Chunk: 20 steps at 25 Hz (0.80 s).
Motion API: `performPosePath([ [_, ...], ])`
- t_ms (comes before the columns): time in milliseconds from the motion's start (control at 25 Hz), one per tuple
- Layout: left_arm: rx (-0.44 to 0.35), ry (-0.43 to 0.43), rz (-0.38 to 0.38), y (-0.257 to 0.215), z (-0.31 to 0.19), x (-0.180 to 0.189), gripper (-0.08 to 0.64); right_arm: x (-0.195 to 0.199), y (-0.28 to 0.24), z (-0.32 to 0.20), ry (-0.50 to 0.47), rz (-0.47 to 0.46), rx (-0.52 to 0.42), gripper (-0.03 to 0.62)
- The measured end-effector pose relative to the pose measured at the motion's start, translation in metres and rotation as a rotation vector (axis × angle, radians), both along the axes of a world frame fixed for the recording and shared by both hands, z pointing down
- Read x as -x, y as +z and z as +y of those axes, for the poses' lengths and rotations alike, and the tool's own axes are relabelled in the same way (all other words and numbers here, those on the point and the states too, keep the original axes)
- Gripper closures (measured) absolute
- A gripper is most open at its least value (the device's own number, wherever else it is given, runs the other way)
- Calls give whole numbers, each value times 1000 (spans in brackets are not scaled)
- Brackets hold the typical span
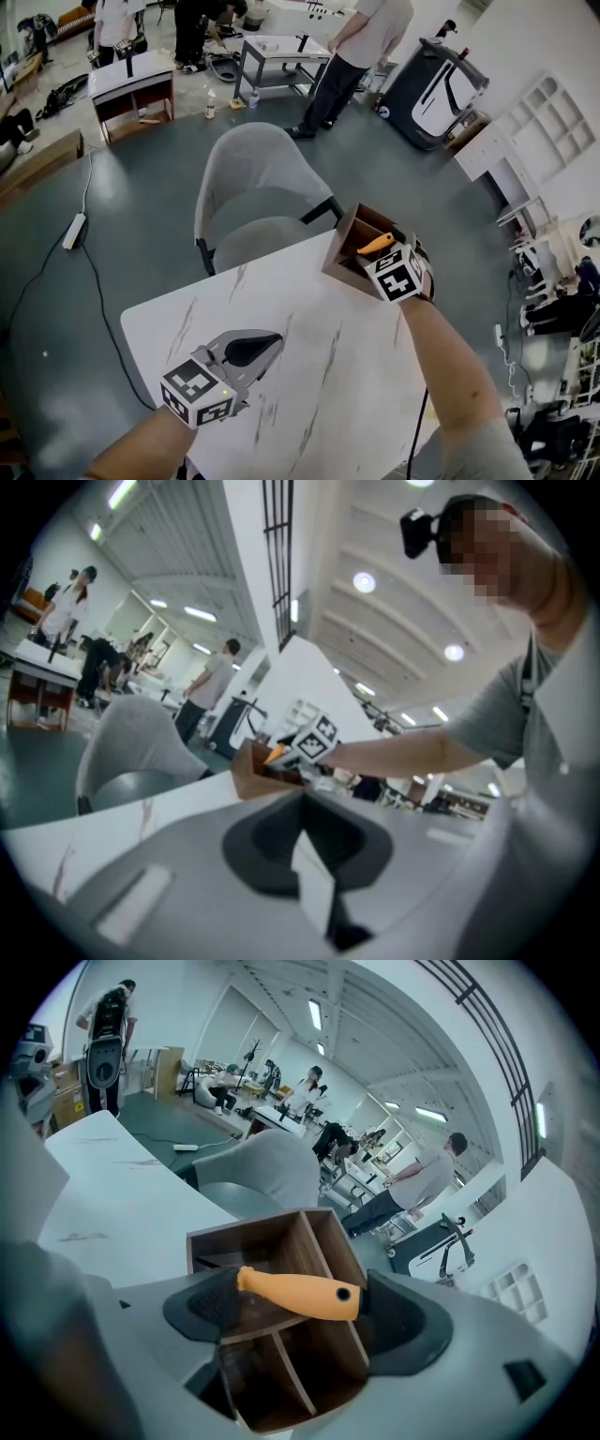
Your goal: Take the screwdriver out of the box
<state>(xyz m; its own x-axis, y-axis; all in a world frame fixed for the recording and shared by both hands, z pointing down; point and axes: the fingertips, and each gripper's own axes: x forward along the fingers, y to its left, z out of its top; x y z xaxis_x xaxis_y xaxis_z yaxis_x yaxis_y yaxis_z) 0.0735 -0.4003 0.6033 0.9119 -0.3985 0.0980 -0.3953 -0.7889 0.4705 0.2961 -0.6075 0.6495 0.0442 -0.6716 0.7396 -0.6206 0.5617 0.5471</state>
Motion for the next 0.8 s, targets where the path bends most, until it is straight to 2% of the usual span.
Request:
performPosePath([
  [360, -24, 9, 16, -22, 7, 2, 558, -2, -42, 14, -10, -23, -54, 196],
  [600, -50, 19, 26, -44, 15, 9, 558, 21, -67, 39, -70, -30, -64, 196],
  [800, -69, 25, 35, -65, 21, 19, 558, 32, -95, 56, -58, -44, -88, 196],
])
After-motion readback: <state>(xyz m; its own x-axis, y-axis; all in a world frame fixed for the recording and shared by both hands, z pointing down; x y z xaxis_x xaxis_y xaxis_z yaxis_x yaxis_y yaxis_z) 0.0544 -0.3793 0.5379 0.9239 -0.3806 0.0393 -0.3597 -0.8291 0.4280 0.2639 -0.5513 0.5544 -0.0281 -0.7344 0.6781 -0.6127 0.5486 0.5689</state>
